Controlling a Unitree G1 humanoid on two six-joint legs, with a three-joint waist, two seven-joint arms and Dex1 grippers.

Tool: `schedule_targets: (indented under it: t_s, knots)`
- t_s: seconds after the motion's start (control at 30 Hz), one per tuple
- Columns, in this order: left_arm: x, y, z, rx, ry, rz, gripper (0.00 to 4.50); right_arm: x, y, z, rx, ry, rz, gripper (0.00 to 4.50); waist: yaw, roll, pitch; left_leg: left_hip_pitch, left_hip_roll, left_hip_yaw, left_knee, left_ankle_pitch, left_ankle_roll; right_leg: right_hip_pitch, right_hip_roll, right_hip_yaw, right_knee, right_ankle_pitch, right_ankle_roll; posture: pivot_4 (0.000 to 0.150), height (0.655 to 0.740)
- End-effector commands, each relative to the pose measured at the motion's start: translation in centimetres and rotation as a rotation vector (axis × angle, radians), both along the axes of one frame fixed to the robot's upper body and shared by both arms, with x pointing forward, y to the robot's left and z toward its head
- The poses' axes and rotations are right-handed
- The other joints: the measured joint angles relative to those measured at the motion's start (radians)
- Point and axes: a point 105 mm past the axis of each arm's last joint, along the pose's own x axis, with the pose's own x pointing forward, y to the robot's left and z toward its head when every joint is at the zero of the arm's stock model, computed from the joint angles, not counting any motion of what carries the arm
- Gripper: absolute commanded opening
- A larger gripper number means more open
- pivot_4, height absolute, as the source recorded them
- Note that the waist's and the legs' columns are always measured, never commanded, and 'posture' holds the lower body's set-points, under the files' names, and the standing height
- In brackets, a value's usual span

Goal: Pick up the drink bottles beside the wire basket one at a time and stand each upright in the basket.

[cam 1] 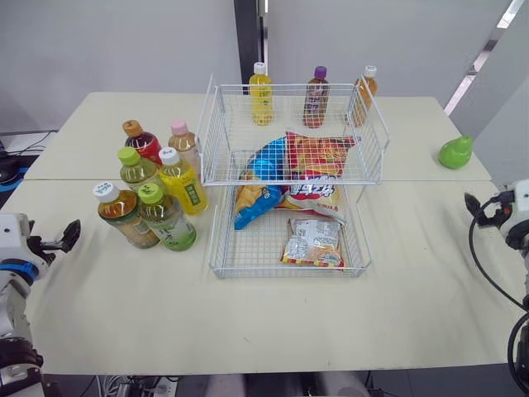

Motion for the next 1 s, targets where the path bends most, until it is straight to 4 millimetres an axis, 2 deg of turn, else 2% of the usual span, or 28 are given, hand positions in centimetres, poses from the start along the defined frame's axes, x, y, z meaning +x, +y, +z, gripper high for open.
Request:
schedule_targets:
  t_s: [0.03, 0.1, 0.13, 0.2, 0.27, 0.37, 0.47, 0.6, 1.0]
  knots:
    - [0.0, 0.3, 0.4, -0.010, -0.013, 0.000, 4.48, -0.2, 4.1, 7.7, -0.042, -0.207, 0.224, 4.50, -0.002, 0.000, 0.000, 0.000, 0.000, 0.000, 0.000, 0.000, 0.000, 0.000, 0.000, 0.000, 0.000, 0.000, 0.000, 0.150, 0.7400]
    - [0.5, 0.2, 0.4, -0.020, -0.008, -0.003, 4.48, -1.1, 9.1, 12.2, -0.054, -0.298, 0.445, 4.50, -0.003, 0.002, 0.001, 0.000, 0.001, 0.000, 0.000, 0.000, 0.000, 0.000, 0.001, 0.000, 0.001, 0.000, 0.000, 0.150, 0.7400]
    - [0.6, 0.2, 0.4, -0.025, -0.009, -0.005, 4.48, -1.6, 10.7, 13.3, -0.050, -0.312, 0.509, 4.50, -0.003, 0.003, 0.001, 0.000, 0.001, 0.000, 0.000, 0.000, 0.000, -0.001, 0.001, 0.000, 0.001, 0.000, 0.000, 0.150, 0.7400]
    - [1.1, 0.1, 0.7, -0.028, -0.017, -0.006, 4.48, -3.5, 15.2, 15.0, -0.039, -0.304, 0.710, 4.50, 0.004, 0.003, 0.001, 0.000, 0.001, -0.002, 0.000, 0.000, 0.000, -0.001, 0.001, -0.002, 0.002, 0.000, 0.000, 0.150, 0.7400]
    - [1.7, -0.2, 0.9, -0.038, -0.031, -0.017, 4.48, -6.0, 19.6, 15.8, -0.008, -0.257, 0.919, 4.50, 0.011, 0.002, 0.000, -0.001, 0.002, -0.004, 0.000, 0.000, 0.000, 0.000, 0.002, -0.004, 0.001, 0.000, 0.000, 0.150, 0.7400]
    - [2.0, -0.4, 0.8, -0.046, -0.031, -0.030, 4.48, -8.7, 23.4, 16.1, 0.074, -0.177, 1.114, 4.50, 0.021, 0.001, 0.000, -0.002, 0.001, -0.004, 0.000, 0.000, 0.000, 0.000, 0.001, -0.004, 0.000, 0.000, 0.000, 0.150, 0.7400]
    - [2.0, -0.5, 0.7, -0.048, -0.025, -0.036, 4.48, -10.9, 26.2, 15.6, 0.130, -0.085, 1.265, 4.50, 0.025, 0.001, 0.000, -0.003, 0.001, -0.004, 0.001, 0.000, 0.000, 0.000, -0.001, -0.004, 0.000, 0.000, 0.000, 0.150, 0.7400]
    - [1.8, -0.5, 0.9, -0.072, -0.040, -0.050, 4.48, -12.2, 28.4, 14.3, 0.099, -0.062, 1.348, 4.50, 0.026, -0.001, -0.002, -0.003, 0.001, -0.005, 0.002, 0.000, 0.000, 0.000, 0.000, -0.006, 0.000, 0.000, 0.000, 0.150, 0.7400]
    - [-0.6, 0.5, 1.9, -0.123, -0.099, -0.058, 4.48, -11.8, 29.7, 14.0, 0.061, -0.118, 1.401, 4.50, 0.022, -0.001, -0.002, -0.004, 0.002, -0.005, 0.001, 0.000, 0.000, -0.002, 0.001, -0.006, 0.000, 0.000, 0.000, 0.150, 0.7400]
